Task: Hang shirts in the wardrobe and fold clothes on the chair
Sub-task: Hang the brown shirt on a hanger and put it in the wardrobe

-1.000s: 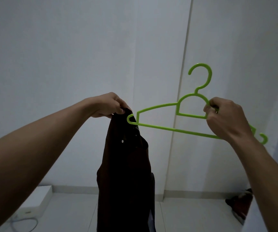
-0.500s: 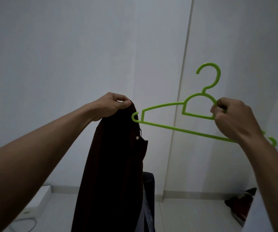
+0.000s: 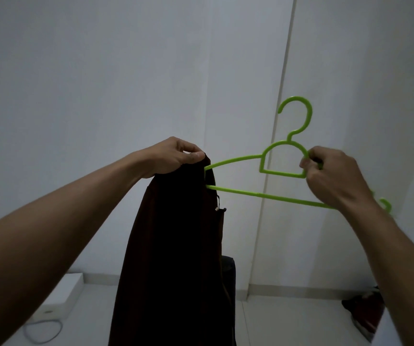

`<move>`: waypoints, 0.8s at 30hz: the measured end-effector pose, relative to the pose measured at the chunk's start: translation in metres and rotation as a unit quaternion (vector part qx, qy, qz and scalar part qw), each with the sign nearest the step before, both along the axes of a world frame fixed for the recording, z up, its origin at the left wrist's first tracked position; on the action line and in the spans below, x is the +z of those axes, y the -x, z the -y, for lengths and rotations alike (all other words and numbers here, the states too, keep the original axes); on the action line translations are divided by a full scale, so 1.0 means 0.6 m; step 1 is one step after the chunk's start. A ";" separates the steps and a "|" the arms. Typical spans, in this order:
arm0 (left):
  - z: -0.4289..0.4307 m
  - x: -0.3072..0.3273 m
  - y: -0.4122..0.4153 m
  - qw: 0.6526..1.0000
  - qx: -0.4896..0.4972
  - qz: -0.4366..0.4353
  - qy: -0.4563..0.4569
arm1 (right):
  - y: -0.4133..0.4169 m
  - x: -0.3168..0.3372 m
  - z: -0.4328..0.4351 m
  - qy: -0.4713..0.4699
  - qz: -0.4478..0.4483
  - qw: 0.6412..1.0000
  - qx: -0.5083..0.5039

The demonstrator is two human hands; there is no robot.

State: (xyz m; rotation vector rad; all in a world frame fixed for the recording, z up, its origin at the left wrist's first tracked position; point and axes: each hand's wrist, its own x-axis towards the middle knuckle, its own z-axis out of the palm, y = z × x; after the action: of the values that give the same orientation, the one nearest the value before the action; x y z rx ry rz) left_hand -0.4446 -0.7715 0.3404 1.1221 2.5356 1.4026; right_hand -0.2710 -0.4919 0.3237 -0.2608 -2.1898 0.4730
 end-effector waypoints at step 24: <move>-0.053 -0.001 -0.037 0.999 -0.004 -0.016 -0.034 | 0.071 -0.153 0.079 -0.140 -0.176 0.972 0.062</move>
State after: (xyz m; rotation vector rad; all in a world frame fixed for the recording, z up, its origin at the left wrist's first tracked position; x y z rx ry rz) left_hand -0.4227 -0.7399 0.3399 1.1714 2.5201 1.4910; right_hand -0.3134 -0.5391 0.2319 0.1082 -1.8995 0.2482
